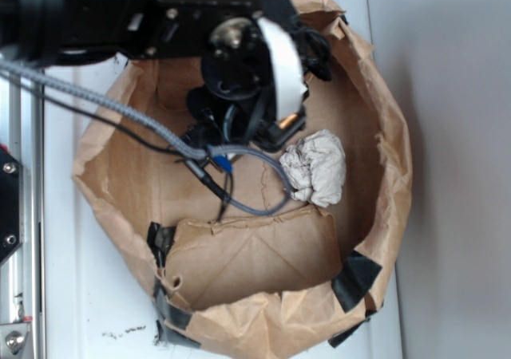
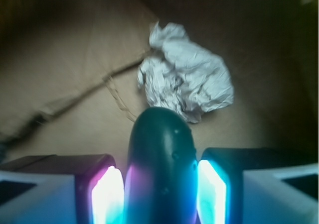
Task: Grab the plastic pickle.
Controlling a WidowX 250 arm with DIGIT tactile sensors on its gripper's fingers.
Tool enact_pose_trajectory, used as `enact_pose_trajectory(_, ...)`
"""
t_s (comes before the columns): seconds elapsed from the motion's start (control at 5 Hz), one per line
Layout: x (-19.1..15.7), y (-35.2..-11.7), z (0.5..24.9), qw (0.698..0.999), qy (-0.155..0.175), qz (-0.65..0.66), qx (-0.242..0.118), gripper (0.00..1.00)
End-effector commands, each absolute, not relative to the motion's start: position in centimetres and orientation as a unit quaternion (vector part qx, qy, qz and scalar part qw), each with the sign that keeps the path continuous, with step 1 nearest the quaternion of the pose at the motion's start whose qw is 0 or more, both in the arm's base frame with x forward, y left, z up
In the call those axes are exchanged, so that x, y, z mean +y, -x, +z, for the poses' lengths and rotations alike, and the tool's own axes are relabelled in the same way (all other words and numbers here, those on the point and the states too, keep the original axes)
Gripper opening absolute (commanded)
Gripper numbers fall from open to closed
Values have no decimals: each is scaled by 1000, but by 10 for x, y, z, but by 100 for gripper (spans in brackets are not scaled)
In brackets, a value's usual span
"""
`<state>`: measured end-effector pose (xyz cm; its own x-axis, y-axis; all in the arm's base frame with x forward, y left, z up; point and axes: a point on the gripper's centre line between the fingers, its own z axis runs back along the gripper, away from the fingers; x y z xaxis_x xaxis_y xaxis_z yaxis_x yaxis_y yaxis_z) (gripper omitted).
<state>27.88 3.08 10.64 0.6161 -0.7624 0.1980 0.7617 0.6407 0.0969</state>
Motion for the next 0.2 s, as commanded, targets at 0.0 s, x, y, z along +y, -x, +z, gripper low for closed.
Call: enact_pose_trajectory(0.0, 3, -279, 143, 931, -56, -353, -73, 0)
